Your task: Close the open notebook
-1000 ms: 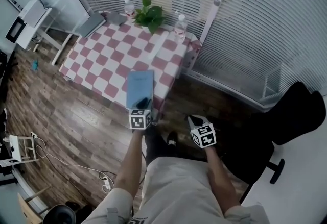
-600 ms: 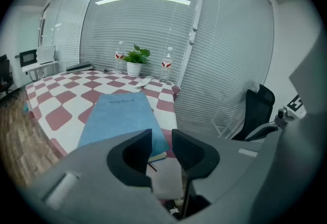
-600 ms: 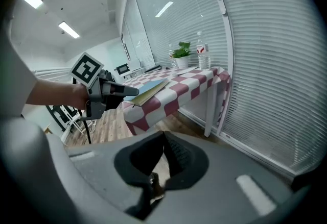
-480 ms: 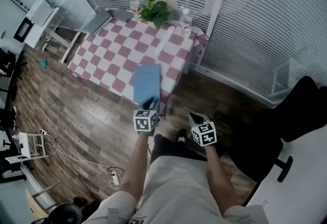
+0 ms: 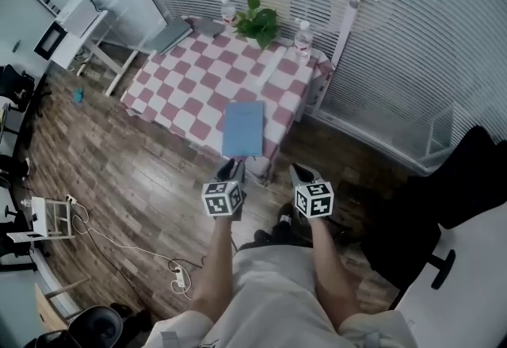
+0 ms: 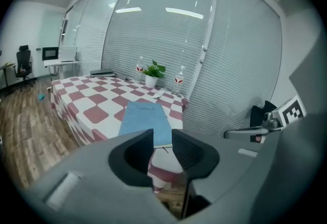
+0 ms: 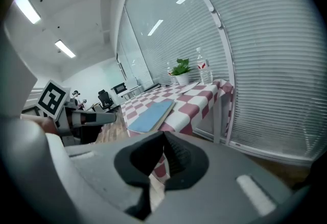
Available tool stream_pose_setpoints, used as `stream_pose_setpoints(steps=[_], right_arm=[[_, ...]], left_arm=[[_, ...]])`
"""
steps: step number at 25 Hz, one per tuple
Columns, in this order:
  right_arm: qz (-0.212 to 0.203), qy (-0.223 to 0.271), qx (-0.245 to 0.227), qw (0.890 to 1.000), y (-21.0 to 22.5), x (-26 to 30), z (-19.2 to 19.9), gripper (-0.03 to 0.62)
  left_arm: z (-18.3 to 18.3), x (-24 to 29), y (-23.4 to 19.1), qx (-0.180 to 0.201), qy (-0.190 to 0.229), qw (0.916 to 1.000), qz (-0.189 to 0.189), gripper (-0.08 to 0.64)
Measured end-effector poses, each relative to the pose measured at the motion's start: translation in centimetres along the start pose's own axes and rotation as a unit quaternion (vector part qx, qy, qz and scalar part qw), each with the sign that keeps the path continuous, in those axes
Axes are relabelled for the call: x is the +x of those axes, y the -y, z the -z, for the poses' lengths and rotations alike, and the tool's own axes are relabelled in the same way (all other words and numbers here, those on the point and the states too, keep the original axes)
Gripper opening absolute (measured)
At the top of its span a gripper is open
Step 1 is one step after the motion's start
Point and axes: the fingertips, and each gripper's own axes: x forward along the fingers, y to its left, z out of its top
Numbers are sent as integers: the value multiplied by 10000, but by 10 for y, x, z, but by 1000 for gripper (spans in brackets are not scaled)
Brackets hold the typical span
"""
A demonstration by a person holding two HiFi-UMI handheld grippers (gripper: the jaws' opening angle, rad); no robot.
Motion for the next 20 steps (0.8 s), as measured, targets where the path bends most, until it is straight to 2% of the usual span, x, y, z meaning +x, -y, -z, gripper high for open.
stream_pose_setpoints(steps=[3, 9, 14, 20], right_arm=[[-51, 20, -121, 9999, -22, 1, -1, 2], [10, 84, -301, 9995, -50, -5, -1, 2], [91, 294, -268, 9992, -72, -26, 3, 2], [-144, 362, -647, 9971, -107, -44, 23, 2]], left_arm=[[-5, -29, -3, -245, 278, 9993, -55, 110], [-6, -78, -4, -332, 660, 9972, -128, 104], [5, -117, -6, -411, 937, 9947, -139, 41], [30, -151, -8, -409, 1048, 9934, -204, 8]])
